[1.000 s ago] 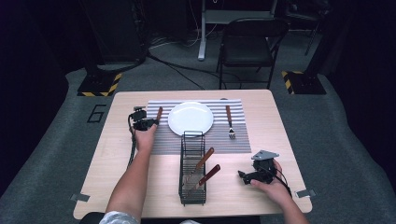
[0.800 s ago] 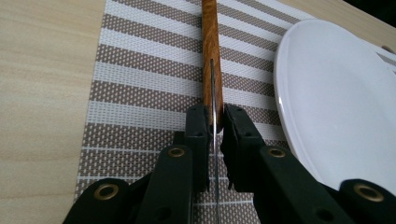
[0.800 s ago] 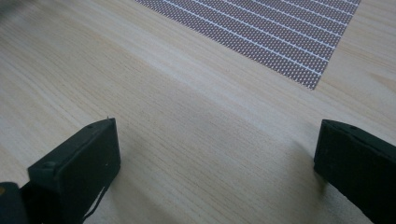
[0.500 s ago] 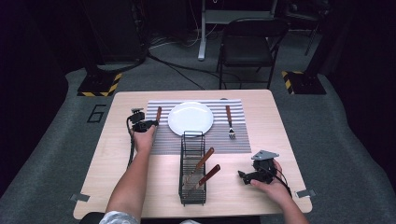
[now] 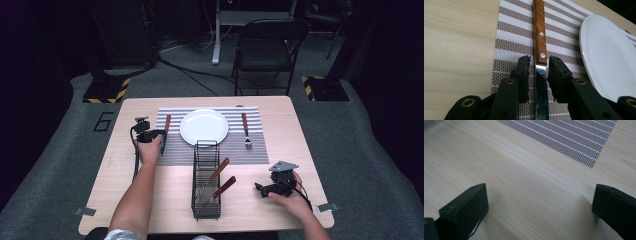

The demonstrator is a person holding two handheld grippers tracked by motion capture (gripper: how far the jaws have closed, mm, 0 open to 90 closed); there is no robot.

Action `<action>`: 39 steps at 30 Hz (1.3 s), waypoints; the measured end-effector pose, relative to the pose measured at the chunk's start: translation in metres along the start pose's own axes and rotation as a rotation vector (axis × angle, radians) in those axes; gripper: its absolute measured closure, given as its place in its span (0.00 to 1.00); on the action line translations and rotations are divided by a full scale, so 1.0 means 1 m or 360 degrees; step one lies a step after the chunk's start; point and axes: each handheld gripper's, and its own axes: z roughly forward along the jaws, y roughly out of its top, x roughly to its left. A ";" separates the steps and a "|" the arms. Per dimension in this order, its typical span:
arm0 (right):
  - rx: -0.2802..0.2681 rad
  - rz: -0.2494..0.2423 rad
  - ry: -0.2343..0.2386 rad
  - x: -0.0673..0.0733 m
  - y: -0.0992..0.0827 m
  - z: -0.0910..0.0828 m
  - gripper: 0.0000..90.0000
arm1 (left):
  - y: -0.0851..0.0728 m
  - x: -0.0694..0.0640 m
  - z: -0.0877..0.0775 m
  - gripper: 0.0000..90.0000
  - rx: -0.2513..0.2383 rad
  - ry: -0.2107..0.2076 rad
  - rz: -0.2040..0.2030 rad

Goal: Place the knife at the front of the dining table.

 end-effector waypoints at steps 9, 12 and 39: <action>-0.0007 -0.0003 -0.0003 0.000 -0.001 0.000 0.00 | -0.005 0.007 -0.027 0.71 -0.0012 -0.0032 0.0091; -0.0010 -0.0011 0.0000 0.000 -0.001 0.000 0.00 | -0.007 0.008 -0.033 0.69 -0.0012 -0.0028 0.0131; -0.0010 -0.0009 -0.0001 0.000 -0.001 0.000 0.00 | -0.055 0.016 -0.121 0.48 0.0012 -0.0155 0.0654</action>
